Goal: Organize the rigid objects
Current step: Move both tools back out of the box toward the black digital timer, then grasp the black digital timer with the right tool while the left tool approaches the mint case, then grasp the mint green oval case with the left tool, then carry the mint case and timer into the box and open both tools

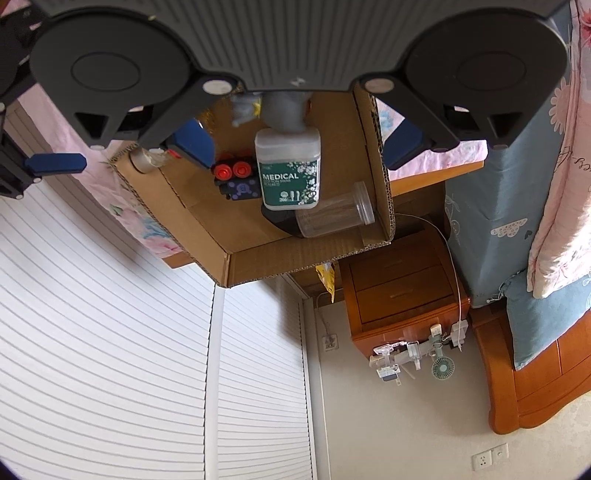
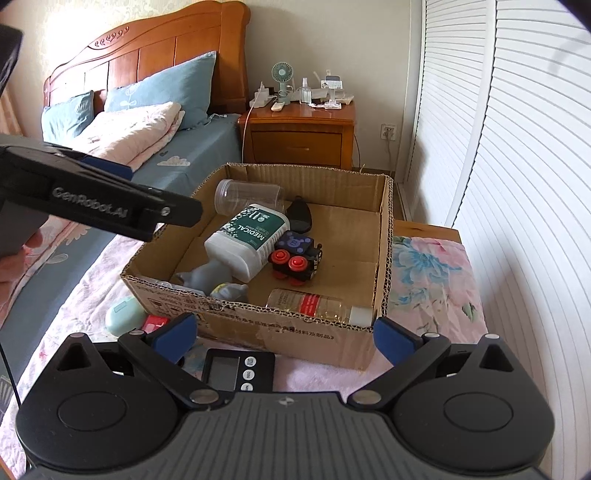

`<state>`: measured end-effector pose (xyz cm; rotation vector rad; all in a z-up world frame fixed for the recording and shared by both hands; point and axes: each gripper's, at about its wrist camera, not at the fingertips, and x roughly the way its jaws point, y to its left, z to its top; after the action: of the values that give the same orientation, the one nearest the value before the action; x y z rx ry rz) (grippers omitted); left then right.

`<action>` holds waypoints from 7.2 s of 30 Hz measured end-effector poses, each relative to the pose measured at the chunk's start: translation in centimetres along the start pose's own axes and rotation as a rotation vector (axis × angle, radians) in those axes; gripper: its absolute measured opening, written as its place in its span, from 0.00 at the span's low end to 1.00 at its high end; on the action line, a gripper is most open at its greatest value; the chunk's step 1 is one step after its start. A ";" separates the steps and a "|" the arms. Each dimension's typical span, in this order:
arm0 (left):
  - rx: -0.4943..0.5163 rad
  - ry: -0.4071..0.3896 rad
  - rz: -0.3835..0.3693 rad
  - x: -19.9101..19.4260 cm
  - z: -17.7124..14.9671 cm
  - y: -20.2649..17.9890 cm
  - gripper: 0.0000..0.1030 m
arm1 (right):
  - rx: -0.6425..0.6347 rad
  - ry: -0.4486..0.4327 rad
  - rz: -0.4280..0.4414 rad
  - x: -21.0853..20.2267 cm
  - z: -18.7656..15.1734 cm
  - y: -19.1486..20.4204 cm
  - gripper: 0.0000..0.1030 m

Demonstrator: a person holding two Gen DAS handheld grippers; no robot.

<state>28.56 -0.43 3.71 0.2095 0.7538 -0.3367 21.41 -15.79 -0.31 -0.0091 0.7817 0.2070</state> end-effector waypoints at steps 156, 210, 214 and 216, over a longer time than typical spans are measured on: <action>-0.114 0.100 0.014 4.0 -15.2 5.9 0.51 | -0.043 0.017 -0.093 7.0 -9.5 1.8 0.91; -0.063 0.099 -0.052 -3.6 -13.8 2.4 0.50 | -0.170 -0.100 -0.065 -0.5 -3.7 1.3 0.72; -0.042 0.070 -0.061 -4.3 -12.5 1.9 0.50 | -0.186 -0.138 -0.085 -0.2 -0.9 0.9 0.72; -0.031 0.054 -0.066 -4.5 -11.8 1.8 0.50 | -0.172 -0.137 -0.086 0.6 0.4 0.4 0.72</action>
<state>18.65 5.81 -1.42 0.1656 0.8197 -0.3829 21.98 -15.22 -0.42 -0.1892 0.6239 0.1904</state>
